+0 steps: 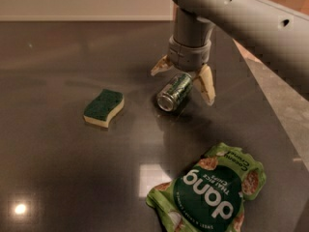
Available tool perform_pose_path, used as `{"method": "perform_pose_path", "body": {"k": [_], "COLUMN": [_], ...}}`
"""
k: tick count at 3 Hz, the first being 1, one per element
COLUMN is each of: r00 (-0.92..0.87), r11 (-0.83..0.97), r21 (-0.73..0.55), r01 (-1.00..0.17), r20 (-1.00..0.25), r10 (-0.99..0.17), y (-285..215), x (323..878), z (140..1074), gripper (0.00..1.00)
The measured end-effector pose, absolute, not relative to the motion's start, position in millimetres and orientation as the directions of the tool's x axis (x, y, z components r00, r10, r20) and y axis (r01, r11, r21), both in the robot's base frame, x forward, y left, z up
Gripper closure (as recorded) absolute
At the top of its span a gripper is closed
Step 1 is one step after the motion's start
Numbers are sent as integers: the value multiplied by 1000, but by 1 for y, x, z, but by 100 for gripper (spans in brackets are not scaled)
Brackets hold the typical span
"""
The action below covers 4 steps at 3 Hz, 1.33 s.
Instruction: Place green can upright
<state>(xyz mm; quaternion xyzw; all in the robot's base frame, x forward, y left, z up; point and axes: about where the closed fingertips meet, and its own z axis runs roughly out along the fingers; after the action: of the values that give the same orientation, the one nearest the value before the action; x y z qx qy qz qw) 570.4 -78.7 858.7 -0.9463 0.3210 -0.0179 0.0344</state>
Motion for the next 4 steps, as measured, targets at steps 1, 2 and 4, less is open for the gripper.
{"method": "perform_pose_path", "body": {"k": [1, 2, 4], "r00": [819, 832, 856], "r11": [-820, -835, -863], "r21": [-55, -40, -33], "r01": [-570, -549, -504], "r20": [42, 65, 108], "r10": [-572, -550, -505], "y": [-81, -86, -88], "x": [570, 572, 581], "z": [849, 844, 851], "gripper": [0, 15, 61]}}
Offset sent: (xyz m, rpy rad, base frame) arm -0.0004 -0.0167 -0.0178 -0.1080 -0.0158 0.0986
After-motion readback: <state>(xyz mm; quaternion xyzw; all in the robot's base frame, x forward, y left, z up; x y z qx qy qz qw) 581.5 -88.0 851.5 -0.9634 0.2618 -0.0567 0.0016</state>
